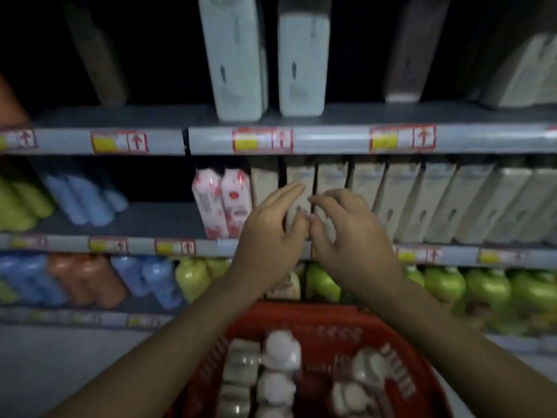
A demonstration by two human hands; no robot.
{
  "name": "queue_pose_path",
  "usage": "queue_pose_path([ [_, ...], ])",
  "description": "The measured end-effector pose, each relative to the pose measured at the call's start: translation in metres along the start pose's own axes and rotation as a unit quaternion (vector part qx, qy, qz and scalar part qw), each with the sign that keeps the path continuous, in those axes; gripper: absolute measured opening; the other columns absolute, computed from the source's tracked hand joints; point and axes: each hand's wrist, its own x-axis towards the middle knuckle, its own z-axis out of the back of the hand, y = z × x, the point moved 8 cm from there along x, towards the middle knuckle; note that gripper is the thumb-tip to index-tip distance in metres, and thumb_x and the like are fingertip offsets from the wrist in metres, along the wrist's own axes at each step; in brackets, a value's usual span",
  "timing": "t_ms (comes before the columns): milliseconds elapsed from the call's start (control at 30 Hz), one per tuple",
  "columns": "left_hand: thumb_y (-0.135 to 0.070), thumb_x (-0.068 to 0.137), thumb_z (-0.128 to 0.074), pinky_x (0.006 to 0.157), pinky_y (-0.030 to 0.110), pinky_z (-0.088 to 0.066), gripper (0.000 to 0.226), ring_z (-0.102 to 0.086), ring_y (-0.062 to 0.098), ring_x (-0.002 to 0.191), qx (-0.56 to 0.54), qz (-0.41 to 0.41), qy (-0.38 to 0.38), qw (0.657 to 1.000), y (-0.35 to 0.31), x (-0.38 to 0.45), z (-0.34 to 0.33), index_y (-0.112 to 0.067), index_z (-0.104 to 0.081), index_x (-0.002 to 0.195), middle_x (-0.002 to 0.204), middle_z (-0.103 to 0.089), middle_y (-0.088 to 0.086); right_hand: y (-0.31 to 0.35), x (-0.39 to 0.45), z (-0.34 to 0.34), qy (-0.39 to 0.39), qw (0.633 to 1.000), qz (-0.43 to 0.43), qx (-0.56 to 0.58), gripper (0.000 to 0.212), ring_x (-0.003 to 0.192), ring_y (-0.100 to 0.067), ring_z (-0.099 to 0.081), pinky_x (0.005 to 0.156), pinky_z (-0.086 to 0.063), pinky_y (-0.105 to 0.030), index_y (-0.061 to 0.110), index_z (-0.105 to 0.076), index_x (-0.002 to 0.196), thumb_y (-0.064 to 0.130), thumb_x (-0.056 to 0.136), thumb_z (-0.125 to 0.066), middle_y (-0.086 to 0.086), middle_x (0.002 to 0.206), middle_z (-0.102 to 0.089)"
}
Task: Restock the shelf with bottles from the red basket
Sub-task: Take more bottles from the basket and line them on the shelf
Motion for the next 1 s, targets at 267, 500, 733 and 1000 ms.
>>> queue_pose_path([
  [267,-0.021,0.088,-0.061,0.116,0.026,-0.036,0.058,-0.049,0.017,0.138,0.034,0.076,0.242,0.967,0.078,-0.179,-0.102,-0.009,-0.055,0.144,0.149,-0.055,0.007,-0.038,-0.179,-0.125,0.372,0.927,0.002,-0.042,0.067,0.109,-0.038,-0.065,0.087,-0.056,-0.048,0.021,-0.065,0.126,0.055,0.082,-0.029,-0.011,0.118,-0.065],
  [500,-0.008,0.086,-0.068,0.106,0.016,-0.035,0.058,-0.052,0.012,0.126,0.024,0.064,0.382,0.922,0.095,-0.255,-0.154,-0.014,-0.053,0.142,0.137,-0.058,0.001,-0.124,-0.268,-0.16,0.545,0.82,-0.14,-0.103,0.031,0.121,-0.036,-0.059,0.095,-0.049,-0.038,0.013,-0.057,0.115,0.033,0.093,-0.064,-0.017,0.134,-0.056],
  [733,-0.016,0.086,-0.065,0.111,0.035,-0.041,0.062,-0.05,0.016,0.132,0.041,0.131,0.491,0.86,0.13,-0.299,-0.187,-0.019,-0.047,0.146,0.143,-0.055,0.001,-0.132,-0.322,-0.179,0.551,0.809,-0.195,-0.066,0.071,0.118,-0.029,-0.063,0.085,-0.048,-0.036,0.034,-0.033,0.152,0.05,0.09,-0.065,0.0,0.144,-0.055],
  [1000,-0.029,0.08,-0.06,0.103,0.042,-0.049,0.063,-0.059,0.026,0.126,0.053,0.204,0.496,0.843,0.145,-0.299,-0.213,-0.014,-0.048,0.141,0.138,-0.06,0.009,-0.135,-0.311,-0.187,0.466,0.864,-0.176,-0.079,0.045,0.099,-0.028,-0.069,0.073,-0.046,-0.032,0.024,-0.051,0.13,0.037,0.088,-0.062,-0.004,0.116,-0.069],
])
